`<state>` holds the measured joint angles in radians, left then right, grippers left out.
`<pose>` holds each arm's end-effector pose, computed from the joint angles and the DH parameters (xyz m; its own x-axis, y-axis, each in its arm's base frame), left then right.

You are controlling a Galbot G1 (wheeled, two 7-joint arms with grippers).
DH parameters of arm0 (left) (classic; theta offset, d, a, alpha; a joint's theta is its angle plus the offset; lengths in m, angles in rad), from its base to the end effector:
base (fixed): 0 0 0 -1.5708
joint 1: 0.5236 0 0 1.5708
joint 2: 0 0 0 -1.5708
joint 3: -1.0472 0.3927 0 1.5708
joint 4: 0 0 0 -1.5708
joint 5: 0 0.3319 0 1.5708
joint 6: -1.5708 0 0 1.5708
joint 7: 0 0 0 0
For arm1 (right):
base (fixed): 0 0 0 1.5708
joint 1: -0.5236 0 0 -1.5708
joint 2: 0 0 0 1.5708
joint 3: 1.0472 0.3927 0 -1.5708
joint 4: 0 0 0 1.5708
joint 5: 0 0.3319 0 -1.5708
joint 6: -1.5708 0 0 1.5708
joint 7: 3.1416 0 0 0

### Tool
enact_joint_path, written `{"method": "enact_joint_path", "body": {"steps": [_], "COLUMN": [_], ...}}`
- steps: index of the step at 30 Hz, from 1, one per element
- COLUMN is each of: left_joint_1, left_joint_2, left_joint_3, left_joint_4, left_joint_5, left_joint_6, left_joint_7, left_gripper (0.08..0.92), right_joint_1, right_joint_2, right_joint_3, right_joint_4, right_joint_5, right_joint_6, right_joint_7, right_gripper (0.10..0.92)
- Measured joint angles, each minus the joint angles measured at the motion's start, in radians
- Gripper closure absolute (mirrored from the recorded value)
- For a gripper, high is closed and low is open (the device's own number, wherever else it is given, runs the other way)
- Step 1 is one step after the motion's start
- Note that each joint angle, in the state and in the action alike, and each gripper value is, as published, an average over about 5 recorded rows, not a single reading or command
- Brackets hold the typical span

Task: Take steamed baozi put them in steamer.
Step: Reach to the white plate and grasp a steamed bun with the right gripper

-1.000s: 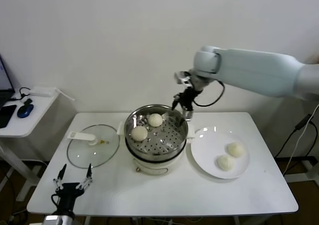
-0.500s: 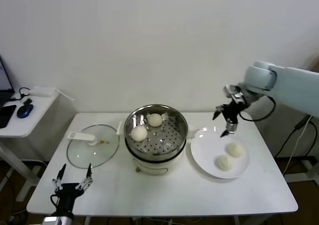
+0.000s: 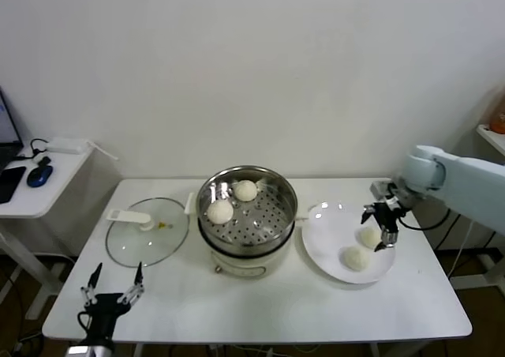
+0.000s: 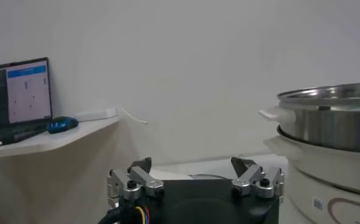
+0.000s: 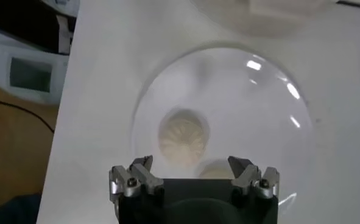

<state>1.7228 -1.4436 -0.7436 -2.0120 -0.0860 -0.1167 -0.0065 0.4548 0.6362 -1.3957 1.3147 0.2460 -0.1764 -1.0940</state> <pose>0.0781 0.0968 -0.3709 -0.9874 -0.1326 0.0868 -0.1186 0.9814 0.1511 0.5172 -0.2042 -0.1455 -0.0351 -0.1003 0.9943 -0.9896 -0.1351 -0.0486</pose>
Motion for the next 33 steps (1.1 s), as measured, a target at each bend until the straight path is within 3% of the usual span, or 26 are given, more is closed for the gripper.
{"method": "enact_joint_path", "body": {"steps": [33], "left_joint_1": [-0.012], "left_joint_2": [0.0], "left_joint_3": [0.003], "left_joint_4": [0.027], "left_joint_5": [-0.002], "left_joint_6": [0.002], "left_joint_7": [0.0], "left_gripper": [0.177], "right_joint_1": [-0.259], "right_joint_2": [0.138], "right_joint_3": [0.175], "right_joint_4": [-0.156], "right_joint_5": [-0.167], "right_joint_6": [0.013], "right_joint_7": [0.017], "right_gripper": [0.203]}}
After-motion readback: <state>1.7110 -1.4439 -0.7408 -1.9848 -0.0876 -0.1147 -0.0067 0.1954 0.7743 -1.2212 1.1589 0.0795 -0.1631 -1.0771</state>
